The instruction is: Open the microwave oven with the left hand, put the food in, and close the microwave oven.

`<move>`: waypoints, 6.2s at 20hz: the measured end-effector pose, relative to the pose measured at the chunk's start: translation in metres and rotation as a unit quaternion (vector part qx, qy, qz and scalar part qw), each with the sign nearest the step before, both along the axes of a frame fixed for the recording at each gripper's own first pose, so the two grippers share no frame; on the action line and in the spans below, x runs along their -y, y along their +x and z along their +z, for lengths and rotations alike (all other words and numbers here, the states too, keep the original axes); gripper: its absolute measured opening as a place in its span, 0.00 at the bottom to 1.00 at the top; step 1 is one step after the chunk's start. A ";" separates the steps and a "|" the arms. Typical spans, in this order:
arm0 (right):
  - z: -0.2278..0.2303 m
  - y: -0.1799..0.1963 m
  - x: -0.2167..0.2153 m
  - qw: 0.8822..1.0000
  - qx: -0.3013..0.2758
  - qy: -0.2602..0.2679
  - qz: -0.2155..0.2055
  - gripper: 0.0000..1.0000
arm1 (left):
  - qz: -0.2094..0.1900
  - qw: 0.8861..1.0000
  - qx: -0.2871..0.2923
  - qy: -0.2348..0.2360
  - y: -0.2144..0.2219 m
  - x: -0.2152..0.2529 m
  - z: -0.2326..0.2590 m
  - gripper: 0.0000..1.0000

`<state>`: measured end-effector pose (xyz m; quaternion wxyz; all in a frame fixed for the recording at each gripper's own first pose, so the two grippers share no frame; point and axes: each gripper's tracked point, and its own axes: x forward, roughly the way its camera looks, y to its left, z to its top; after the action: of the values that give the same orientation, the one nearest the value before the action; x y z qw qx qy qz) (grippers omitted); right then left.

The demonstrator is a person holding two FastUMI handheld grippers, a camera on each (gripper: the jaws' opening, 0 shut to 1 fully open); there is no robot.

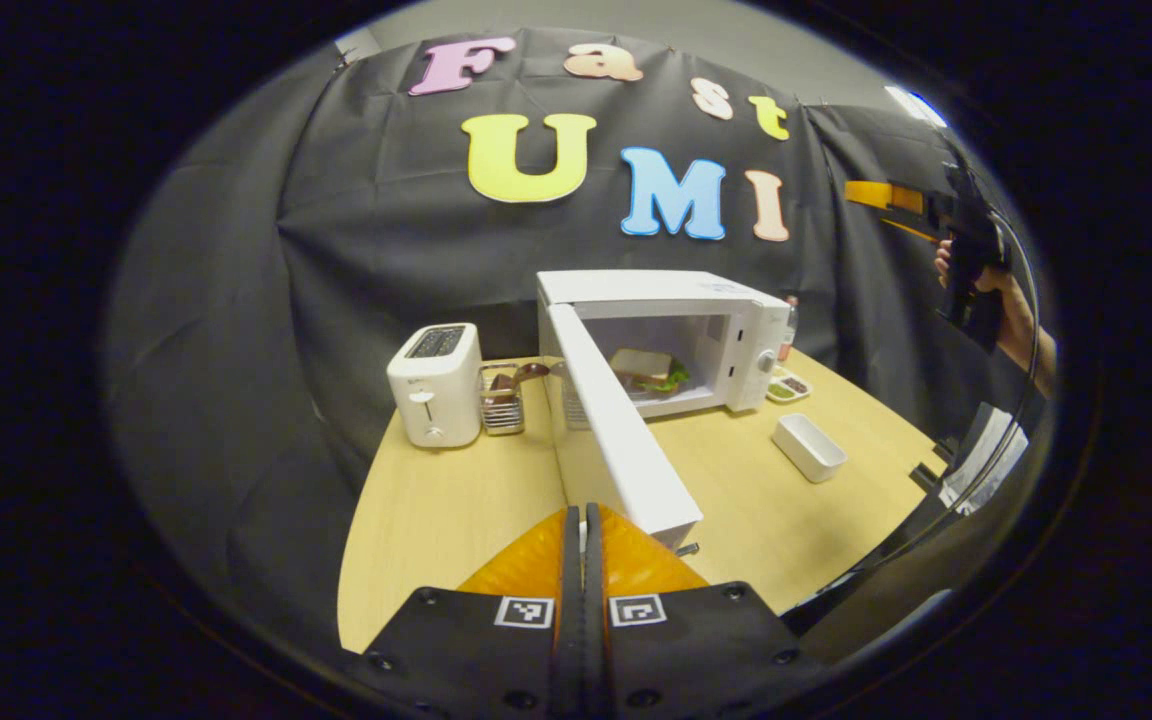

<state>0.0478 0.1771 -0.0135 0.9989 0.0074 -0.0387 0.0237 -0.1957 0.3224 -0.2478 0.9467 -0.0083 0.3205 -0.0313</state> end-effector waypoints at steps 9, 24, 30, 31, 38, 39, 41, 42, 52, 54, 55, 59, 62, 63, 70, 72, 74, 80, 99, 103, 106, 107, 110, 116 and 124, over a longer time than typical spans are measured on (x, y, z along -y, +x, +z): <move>0.003 0.021 0.030 0.999 0.000 0.012 0.039 1.00 | 0.008 0.999 -0.002 -0.045 0.036 0.088 -0.006 0.06; -0.018 0.046 0.111 0.998 -0.024 0.003 0.050 1.00 | -0.023 0.996 -0.006 -0.085 0.136 0.208 -0.028 0.07; -0.018 0.041 0.142 0.999 -0.022 -0.004 0.039 1.00 | -0.046 0.995 0.001 -0.084 0.180 0.241 -0.036 0.06; -0.019 0.041 0.147 0.999 -0.024 -0.004 0.037 1.00 | -0.048 0.995 0.001 -0.084 0.187 0.245 -0.036 0.06; -0.025 0.049 0.177 0.999 -0.033 0.006 0.022 1.00 | -0.032 0.994 0.004 -0.101 0.224 0.262 -0.044 0.06; -0.025 0.051 0.180 0.999 -0.034 0.005 0.021 1.00 | -0.034 0.994 0.004 -0.100 0.227 0.263 -0.045 0.06; -0.025 0.055 0.183 0.999 -0.033 0.007 0.020 1.00 | -0.037 0.995 0.005 -0.097 0.238 0.266 -0.045 0.06; -0.026 0.057 0.185 0.999 -0.034 0.006 0.020 1.00 | -0.039 0.995 0.006 -0.094 0.242 0.267 -0.046 0.06; -0.033 0.065 0.196 0.999 -0.043 -0.006 0.010 1.00 | -0.038 0.994 0.014 -0.096 0.291 0.283 -0.054 0.06; -0.034 0.065 0.201 0.999 -0.042 -0.010 0.002 1.00 | -0.042 0.994 0.017 -0.095 0.298 0.288 -0.054 0.06; -0.033 0.066 0.203 0.999 -0.041 -0.010 0.000 1.00 | -0.044 0.994 0.018 -0.097 0.302 0.290 -0.053 0.06; -0.035 0.069 0.207 0.999 -0.043 -0.007 -0.008 1.00 | -0.044 0.994 0.021 -0.096 0.319 0.295 -0.054 0.06; -0.035 0.068 0.210 0.999 -0.042 -0.008 -0.012 1.00 | -0.038 0.994 0.023 -0.100 0.330 0.297 -0.056 0.06; -0.034 0.067 0.210 0.999 -0.041 -0.010 -0.013 1.00 | -0.036 0.994 0.024 -0.102 0.333 0.297 -0.057 0.06; -0.035 0.073 0.216 0.999 -0.042 -0.010 -0.017 1.00 | -0.033 0.994 0.029 -0.101 0.354 0.300 -0.057 0.06; -0.035 0.074 0.218 0.999 -0.041 -0.012 -0.019 1.00 | -0.031 0.994 0.030 -0.100 0.360 0.299 -0.058 0.06; -0.038 0.076 0.220 0.999 -0.046 -0.014 -0.021 1.00 | -0.026 0.994 0.033 -0.097 0.366 0.298 -0.059 0.06; -0.044 0.081 0.220 0.998 -0.057 -0.012 -0.021 1.00 | -0.022 0.996 0.034 -0.083 0.368 0.295 -0.061 0.06; -0.039 0.082 0.203 0.998 -0.054 -0.021 0.004 1.00 | -0.011 0.996 0.048 -0.076 0.371 0.294 -0.061 0.06; -0.037 0.082 0.195 0.998 -0.053 -0.023 0.014 1.00 | -0.002 0.996 0.056 -0.068 0.378 0.292 -0.061 0.06; -0.036 0.078 0.191 0.998 -0.053 -0.032 0.020 1.00 | -0.004 0.996 0.045 -0.080 0.378 0.297 -0.064 0.09; -0.034 0.081 0.192 0.998 -0.051 -0.033 0.019 1.00 | -0.008 0.996 0.047 -0.070 0.378 0.296 -0.062 0.09; -0.030 0.077 0.190 0.998 -0.051 -0.031 0.017 1.00 | 0.001 0.995 0.072 -0.062 0.381 0.287 -0.038 0.06; -0.011 0.074 0.157 0.998 -0.042 -0.026 0.040 1.00 | 0.041 0.981 0.188 -0.036 0.360 0.236 0.090 0.15; 0.017 0.063 0.109 0.998 -0.022 -0.027 0.061 1.00 | 0.072 0.950 0.304 0.000 0.292 0.175 0.235 0.95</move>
<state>0.1103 0.0685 0.0034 0.9961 -0.0166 -0.0159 0.0852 0.0965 0.1473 -0.0131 0.9990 -0.0211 0.0161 0.0361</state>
